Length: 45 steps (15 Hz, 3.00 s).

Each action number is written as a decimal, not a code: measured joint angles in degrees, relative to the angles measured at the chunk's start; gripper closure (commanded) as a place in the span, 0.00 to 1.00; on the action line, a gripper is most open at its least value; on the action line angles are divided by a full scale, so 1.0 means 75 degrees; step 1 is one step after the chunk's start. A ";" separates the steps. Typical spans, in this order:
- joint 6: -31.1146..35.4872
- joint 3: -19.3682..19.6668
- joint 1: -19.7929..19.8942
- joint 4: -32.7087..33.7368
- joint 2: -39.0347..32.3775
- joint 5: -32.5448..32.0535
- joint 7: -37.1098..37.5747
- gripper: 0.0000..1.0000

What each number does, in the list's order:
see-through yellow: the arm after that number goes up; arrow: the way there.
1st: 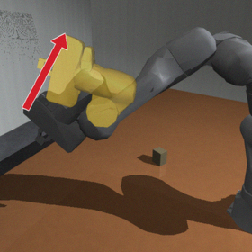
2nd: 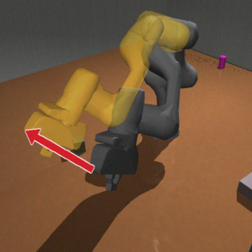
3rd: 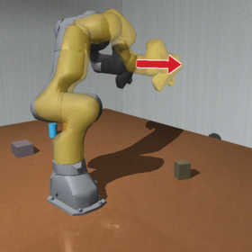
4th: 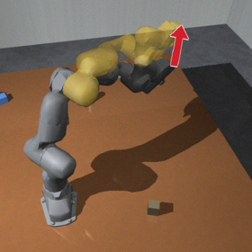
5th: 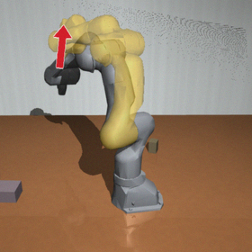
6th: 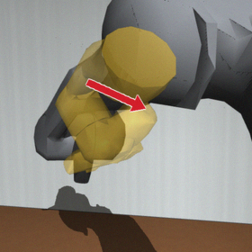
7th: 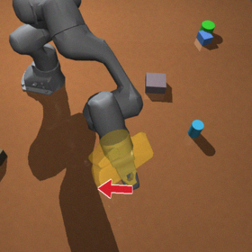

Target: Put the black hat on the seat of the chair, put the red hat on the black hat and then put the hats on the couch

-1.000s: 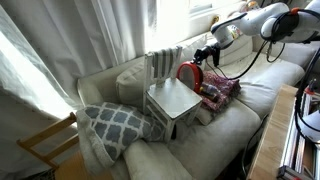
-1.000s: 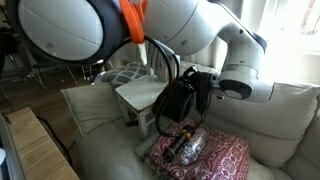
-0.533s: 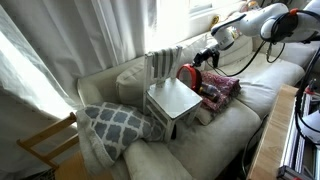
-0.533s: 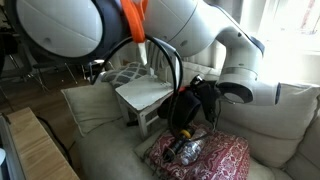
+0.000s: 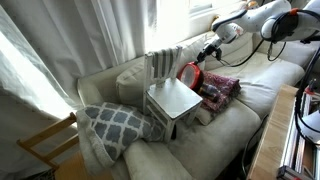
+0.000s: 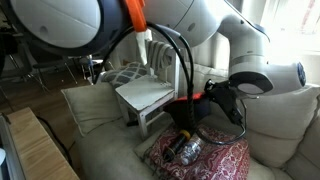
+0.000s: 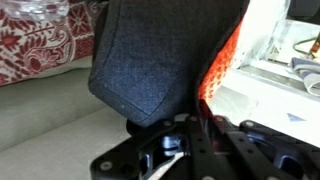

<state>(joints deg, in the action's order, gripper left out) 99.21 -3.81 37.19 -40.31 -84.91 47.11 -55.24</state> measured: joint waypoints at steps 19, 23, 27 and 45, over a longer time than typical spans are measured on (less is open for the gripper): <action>0.3410 0.0320 -0.0747 0.0825 0.0056 -0.4226 0.0383 0.00; 0.3284 0.0524 -0.0904 0.0971 0.0458 -0.4245 0.0808 0.00; 0.2758 0.0587 -0.0957 0.0972 0.1097 -0.4245 0.1372 0.00; -0.1293 0.0693 -0.0688 -0.1104 0.3934 -0.3455 0.4023 0.00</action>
<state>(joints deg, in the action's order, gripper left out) 89.51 1.39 32.02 -48.60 -55.40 21.20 -25.06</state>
